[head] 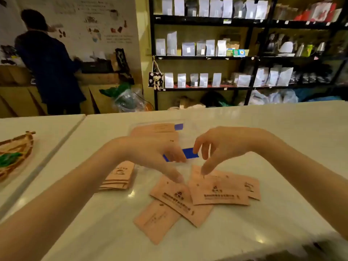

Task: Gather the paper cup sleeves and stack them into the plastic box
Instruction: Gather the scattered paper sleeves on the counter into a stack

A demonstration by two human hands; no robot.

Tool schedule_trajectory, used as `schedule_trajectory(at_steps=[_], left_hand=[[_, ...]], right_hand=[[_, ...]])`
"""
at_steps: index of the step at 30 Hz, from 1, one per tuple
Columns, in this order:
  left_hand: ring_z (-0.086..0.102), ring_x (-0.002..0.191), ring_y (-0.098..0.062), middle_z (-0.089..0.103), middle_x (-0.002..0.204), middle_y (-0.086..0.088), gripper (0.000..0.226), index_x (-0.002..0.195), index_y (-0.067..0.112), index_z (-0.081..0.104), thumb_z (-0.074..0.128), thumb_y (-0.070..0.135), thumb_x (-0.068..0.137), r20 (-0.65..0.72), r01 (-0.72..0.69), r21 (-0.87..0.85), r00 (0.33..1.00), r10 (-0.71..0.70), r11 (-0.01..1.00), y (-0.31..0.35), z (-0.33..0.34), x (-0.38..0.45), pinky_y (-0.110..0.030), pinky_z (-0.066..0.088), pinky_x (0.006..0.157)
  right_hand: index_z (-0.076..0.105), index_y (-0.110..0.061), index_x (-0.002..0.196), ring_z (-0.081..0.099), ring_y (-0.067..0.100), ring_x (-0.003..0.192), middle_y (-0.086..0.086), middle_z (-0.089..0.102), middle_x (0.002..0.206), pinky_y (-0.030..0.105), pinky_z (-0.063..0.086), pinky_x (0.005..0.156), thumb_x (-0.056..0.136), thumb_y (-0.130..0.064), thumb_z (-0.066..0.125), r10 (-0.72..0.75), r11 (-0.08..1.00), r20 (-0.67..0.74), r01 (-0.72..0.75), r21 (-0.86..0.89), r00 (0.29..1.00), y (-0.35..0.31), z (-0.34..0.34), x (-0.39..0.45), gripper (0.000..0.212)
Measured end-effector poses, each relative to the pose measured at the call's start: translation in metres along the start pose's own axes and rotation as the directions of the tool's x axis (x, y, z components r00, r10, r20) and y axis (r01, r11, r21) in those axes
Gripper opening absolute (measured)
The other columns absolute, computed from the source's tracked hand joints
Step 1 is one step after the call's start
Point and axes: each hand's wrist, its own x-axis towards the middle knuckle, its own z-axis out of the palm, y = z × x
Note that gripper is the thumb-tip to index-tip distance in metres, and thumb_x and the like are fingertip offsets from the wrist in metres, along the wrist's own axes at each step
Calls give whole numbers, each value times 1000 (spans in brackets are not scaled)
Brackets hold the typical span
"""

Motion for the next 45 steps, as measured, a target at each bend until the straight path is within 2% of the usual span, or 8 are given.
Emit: schedule_trajectory(at_steps=[6,15,21,27,31,39,43,45], left_hand=[[37,117,-3,43,130,18,66,123,38,44,73,42,64,51,-49,123,998,43,991,-10,40,12,-22,32,99],[42,106,-1,44,116,22,69,121,37,48,75,48,59,-53,-82,56,995,85,995,-19,64,15,-18,38,90],[44,107,-1,46,116,23,69,119,41,49,73,55,56,-90,-61,11,994,62,998,-24,71,12,-31,43,95],[53,97,-6,57,109,16,55,106,37,53,76,48,57,-238,-93,-62,968,76,994,-25,72,3,-26,48,86],[54,100,-3,56,111,24,68,118,44,45,75,44,56,-408,-155,-119,908,94,981,-33,58,-23,-16,45,83],[47,99,-5,50,100,28,84,124,47,28,79,38,58,-594,81,-227,778,-203,971,-81,42,-79,-28,35,98],[42,105,-8,46,105,22,81,130,35,32,77,30,62,-616,204,-288,708,-344,936,-103,43,-97,-32,34,100],[45,104,-7,47,104,23,77,127,32,38,78,31,61,-604,227,-329,696,-389,917,-116,47,-99,-28,35,97]], right_hand=[[44,-29,125,49,12,106,-7,52,121,25,43,88,66,-40,74,48,997,102,-42,-60,994,22,37,-7,66],[45,-26,122,47,14,97,-7,46,107,31,46,83,59,-42,78,46,998,-5,-46,-51,999,28,62,-15,73],[46,-29,120,47,13,101,-9,48,110,27,44,85,62,-43,77,-6,1000,-51,7,18,999,27,55,-18,67],[48,-32,119,49,9,103,-10,47,115,21,43,86,67,-38,75,-94,986,-148,113,122,985,14,43,-13,59],[51,-33,115,52,6,98,-18,50,108,20,45,86,66,-35,76,-181,948,-226,231,220,957,3,35,-5,55],[61,-40,99,55,-10,89,-34,61,89,7,44,74,68,-31,75,-358,792,-403,503,348,842,-49,27,31,35],[59,-35,112,56,4,95,-19,62,101,26,48,84,63,-57,67,-361,799,-436,514,312,824,-84,27,57,54],[56,-35,116,51,-3,87,-28,54,91,20,44,78,68,-53,66,-351,808,-444,506,301,824,-99,26,69,52]])
